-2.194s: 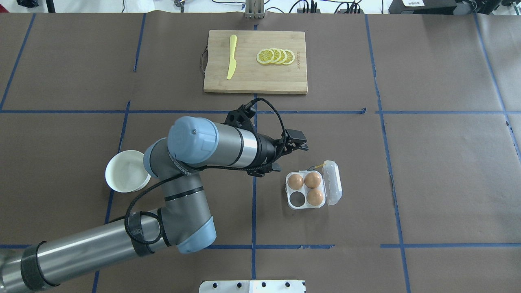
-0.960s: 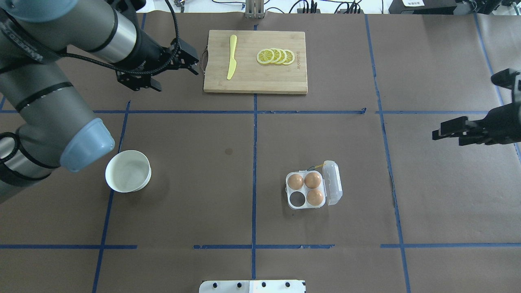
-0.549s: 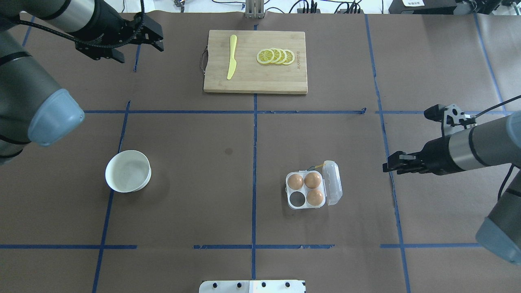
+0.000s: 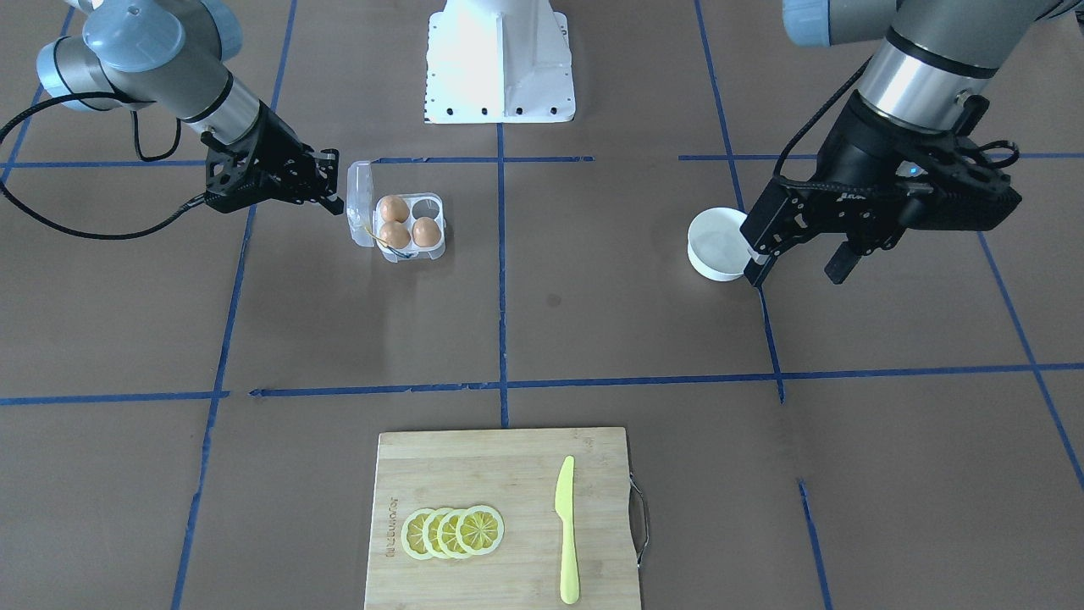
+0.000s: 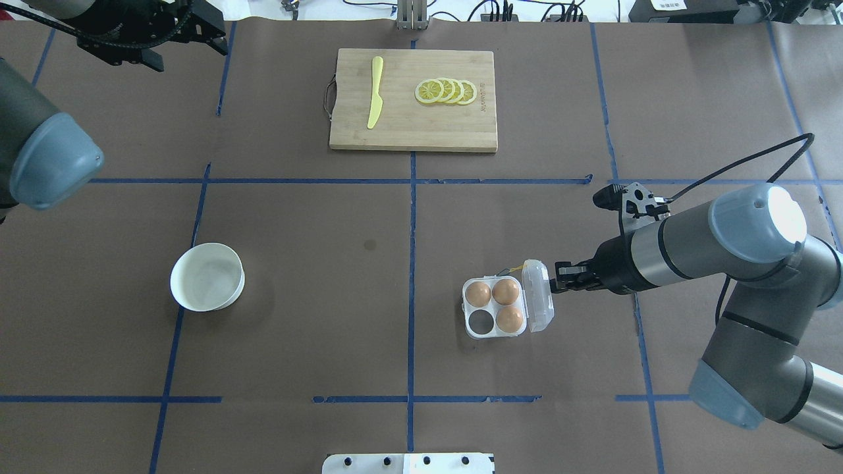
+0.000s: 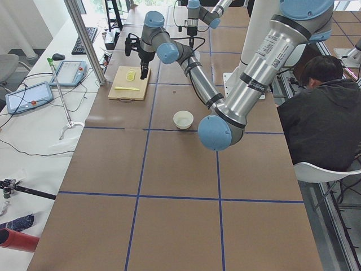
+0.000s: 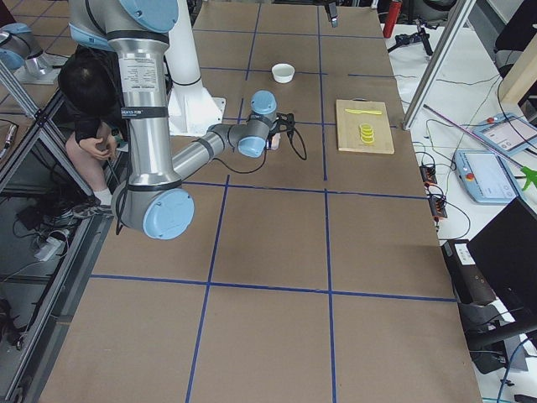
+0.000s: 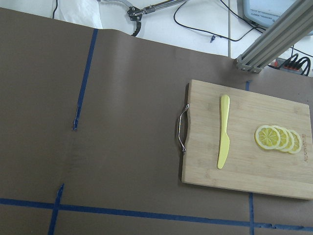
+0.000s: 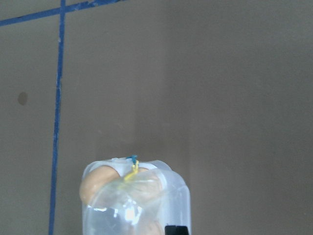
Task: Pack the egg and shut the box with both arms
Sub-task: 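Push the clear carton lid over the eggs with the right gripper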
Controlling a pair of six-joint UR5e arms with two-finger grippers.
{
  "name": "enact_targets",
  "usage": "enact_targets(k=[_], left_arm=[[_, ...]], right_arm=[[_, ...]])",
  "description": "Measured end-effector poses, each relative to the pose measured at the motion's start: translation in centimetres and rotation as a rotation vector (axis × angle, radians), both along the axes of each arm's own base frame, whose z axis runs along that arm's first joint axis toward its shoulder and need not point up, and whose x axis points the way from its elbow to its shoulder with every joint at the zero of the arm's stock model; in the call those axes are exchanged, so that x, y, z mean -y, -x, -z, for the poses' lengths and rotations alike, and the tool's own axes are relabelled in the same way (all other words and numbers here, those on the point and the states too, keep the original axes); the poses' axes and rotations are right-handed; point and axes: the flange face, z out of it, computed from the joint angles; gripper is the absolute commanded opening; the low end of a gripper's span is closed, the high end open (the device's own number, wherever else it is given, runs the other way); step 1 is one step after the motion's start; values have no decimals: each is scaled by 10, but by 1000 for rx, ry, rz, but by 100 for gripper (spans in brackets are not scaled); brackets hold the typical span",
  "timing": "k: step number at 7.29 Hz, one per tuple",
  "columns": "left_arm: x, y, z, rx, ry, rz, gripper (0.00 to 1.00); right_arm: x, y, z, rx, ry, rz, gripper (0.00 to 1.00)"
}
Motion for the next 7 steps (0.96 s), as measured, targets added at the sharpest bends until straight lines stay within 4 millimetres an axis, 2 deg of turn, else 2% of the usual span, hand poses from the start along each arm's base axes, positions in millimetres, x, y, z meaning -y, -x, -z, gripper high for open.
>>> enact_targets(k=[2,3,4,5,6,7], left_arm=[[0,1,-8,9,5,-2,99],[0,1,-12,18,0,-9,99],[-1,1,-20,32,-11,-24,99],[-1,2,-33,53,-19,-43,100],[-3,3,-48,79,-31,-68,100],[-4,7,-68,115,-50,-101,100]], right_arm=[[1,36,39,52,-39,23,0],[3,51,68,77,-58,27,37],[6,63,97,81,-61,30,99],[10,71,125,73,-49,23,100],[13,72,144,70,-23,-6,100],[19,63,153,63,12,-51,100]])
